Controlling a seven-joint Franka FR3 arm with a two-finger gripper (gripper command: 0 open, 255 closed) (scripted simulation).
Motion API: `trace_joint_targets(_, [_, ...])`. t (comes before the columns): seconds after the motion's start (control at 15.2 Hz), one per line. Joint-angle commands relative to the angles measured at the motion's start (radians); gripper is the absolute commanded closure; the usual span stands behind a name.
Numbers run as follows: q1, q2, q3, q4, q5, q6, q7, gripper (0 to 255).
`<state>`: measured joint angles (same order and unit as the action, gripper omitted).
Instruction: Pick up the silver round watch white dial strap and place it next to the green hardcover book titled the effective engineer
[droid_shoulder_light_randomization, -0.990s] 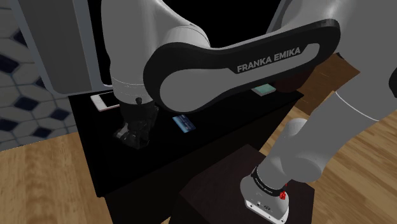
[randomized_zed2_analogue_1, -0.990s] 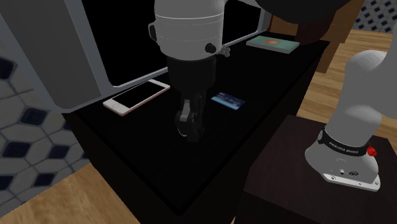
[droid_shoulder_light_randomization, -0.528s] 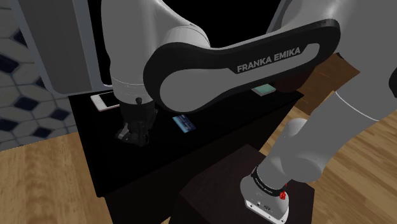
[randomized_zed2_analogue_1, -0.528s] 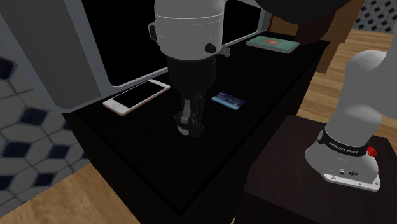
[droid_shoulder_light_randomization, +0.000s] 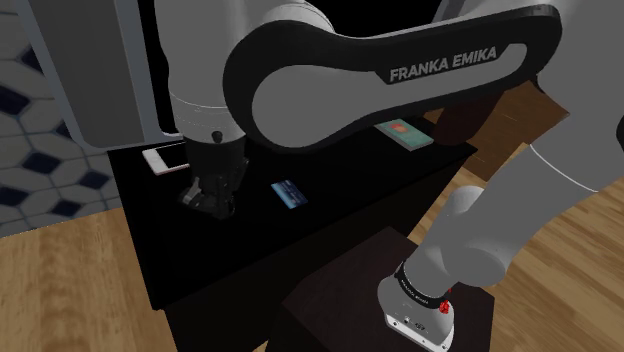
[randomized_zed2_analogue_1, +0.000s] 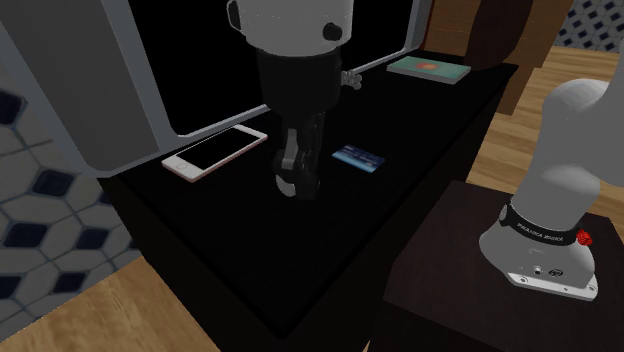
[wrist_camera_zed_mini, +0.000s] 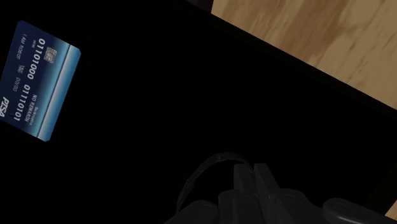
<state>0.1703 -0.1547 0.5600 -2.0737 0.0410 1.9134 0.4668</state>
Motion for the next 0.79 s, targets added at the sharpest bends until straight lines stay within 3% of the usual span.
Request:
trace_joint_targets(0.0, [-0.001, -0.008, -0.004, 0.021, 0.003, -0.029, -0.006, 255])
trace_joint_targets(0.73, [-0.005, -0.020, -0.013, 0.158, 0.007, -0.176, -0.014, 255])
